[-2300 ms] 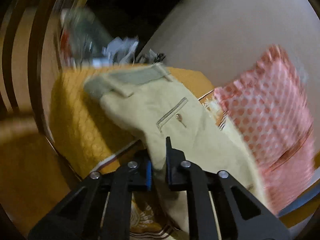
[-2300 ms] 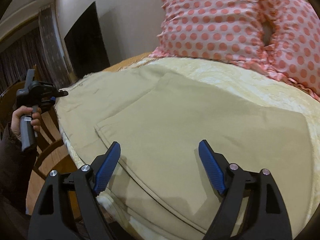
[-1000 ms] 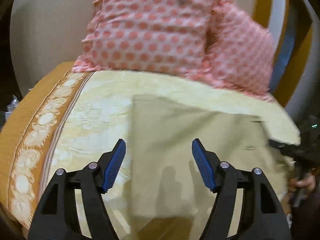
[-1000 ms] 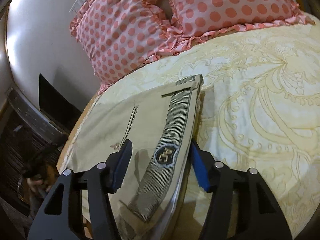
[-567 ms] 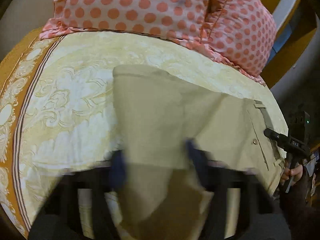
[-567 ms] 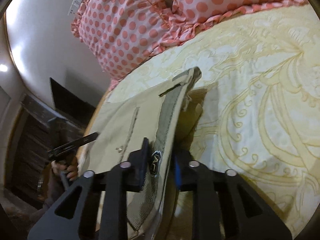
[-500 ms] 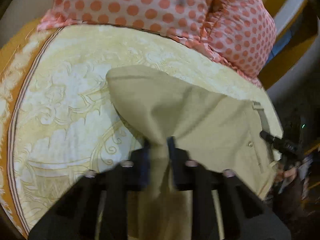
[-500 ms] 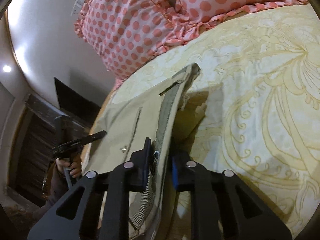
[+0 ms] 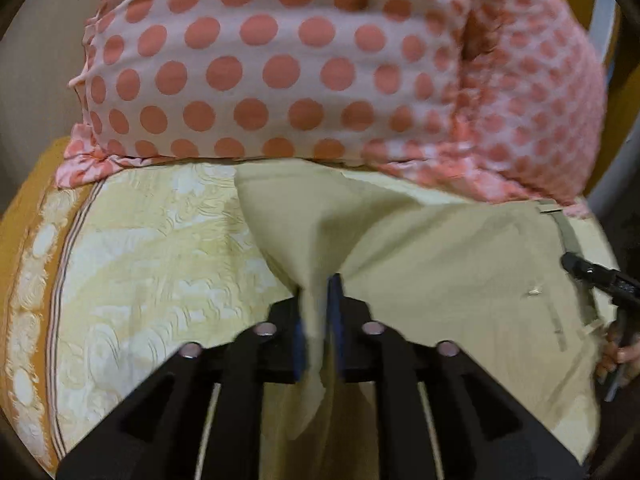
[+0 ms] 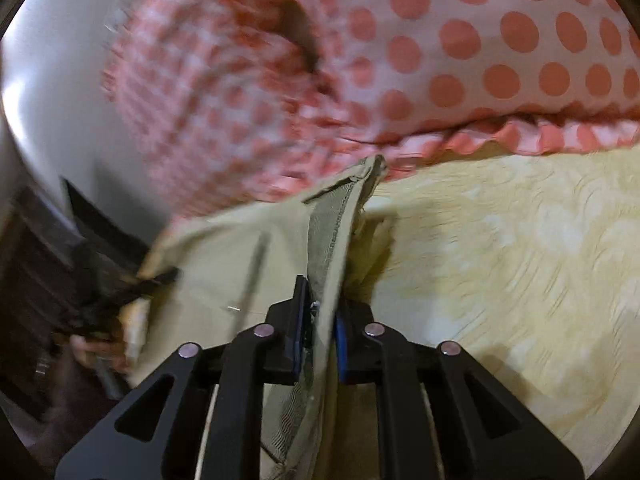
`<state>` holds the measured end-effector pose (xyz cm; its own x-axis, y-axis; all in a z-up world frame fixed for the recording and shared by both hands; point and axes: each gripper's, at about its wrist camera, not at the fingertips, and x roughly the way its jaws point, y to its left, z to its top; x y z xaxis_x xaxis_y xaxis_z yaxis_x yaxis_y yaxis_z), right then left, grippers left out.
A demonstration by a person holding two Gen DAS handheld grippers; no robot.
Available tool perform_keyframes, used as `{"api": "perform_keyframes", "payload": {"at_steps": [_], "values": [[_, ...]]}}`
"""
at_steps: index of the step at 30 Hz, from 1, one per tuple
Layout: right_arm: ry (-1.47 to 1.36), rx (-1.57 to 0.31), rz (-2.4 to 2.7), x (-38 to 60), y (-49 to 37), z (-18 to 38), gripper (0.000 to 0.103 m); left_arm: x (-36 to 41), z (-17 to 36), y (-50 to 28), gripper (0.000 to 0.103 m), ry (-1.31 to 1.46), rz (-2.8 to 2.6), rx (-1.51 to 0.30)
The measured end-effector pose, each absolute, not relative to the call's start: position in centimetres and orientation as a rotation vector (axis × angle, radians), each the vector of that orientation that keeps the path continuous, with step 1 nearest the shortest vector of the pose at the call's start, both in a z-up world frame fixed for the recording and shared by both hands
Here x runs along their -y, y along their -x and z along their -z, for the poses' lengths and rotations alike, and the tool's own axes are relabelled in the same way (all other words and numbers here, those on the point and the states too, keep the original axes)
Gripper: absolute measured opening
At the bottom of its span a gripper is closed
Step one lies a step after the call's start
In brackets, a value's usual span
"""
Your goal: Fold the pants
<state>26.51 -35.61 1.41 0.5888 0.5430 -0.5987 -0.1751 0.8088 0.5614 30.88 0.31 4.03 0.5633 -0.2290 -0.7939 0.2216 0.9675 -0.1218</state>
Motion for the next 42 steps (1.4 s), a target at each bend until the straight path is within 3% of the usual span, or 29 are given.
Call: {"api": "perform_keyframes", "payload": {"at_steps": [2,4,6,8,10,13,16,19,21,24,30,42], "values": [[-0.422,-0.842,-0.368,35.7,-25.6,-1.9,0.027,-0.7,-4.6,-30.1,0.029,-0.004,0.231,-0.907],[-0.379,-0.760,-0.329,35.8,-23.7,-3.4,0.051,-1.5,-6.1,-27.8,0.041,-0.037,0.187,-0.812],[-0.414,-0.698,-0.398,35.6,-22.0,-4.6,0.065,-2.2,-7.8,-25.5,0.051,0.012,0.246,-0.745],[-0.482,-0.732,-0.512,34.7,-21.4,-4.4,0.066,-1.8,-8.2,-24.4,0.057,0.083,0.362,-0.758],[-0.531,-0.821,-0.554,33.5,-21.9,-3.0,0.074,-0.3,-7.2,-24.5,0.061,0.108,0.445,-0.829],[-0.639,-0.884,-0.506,33.8,-23.0,-0.8,0.075,1.5,-3.3,-26.9,0.057,0.080,0.385,-0.997],[-0.748,-0.916,-0.402,35.4,-21.9,-1.1,0.077,1.8,-3.9,-26.0,0.056,0.001,0.279,-0.956],[-0.581,-0.870,-0.297,34.1,-17.6,-3.2,0.099,1.4,-5.5,-21.5,0.078,-0.025,0.266,-0.885],[-0.504,-0.839,-0.286,32.0,-14.5,-3.6,0.102,1.4,-6.4,-16.7,0.093,-0.081,0.226,-0.811],[-0.376,-0.807,-0.275,28.5,-8.9,-2.8,0.102,1.6,-5.9,-10.6,0.101,-0.109,0.204,-0.762],[-0.146,-0.784,-0.187,22.9,-5.8,-1.2,0.102,2.2,-2.4,-5.1,0.101,-0.158,0.109,-0.782],[-0.059,-0.689,-0.031,20.4,-3.4,0.1,0.102,0.8,-0.8,-3.8,0.101,-0.068,0.098,-0.749]]}}
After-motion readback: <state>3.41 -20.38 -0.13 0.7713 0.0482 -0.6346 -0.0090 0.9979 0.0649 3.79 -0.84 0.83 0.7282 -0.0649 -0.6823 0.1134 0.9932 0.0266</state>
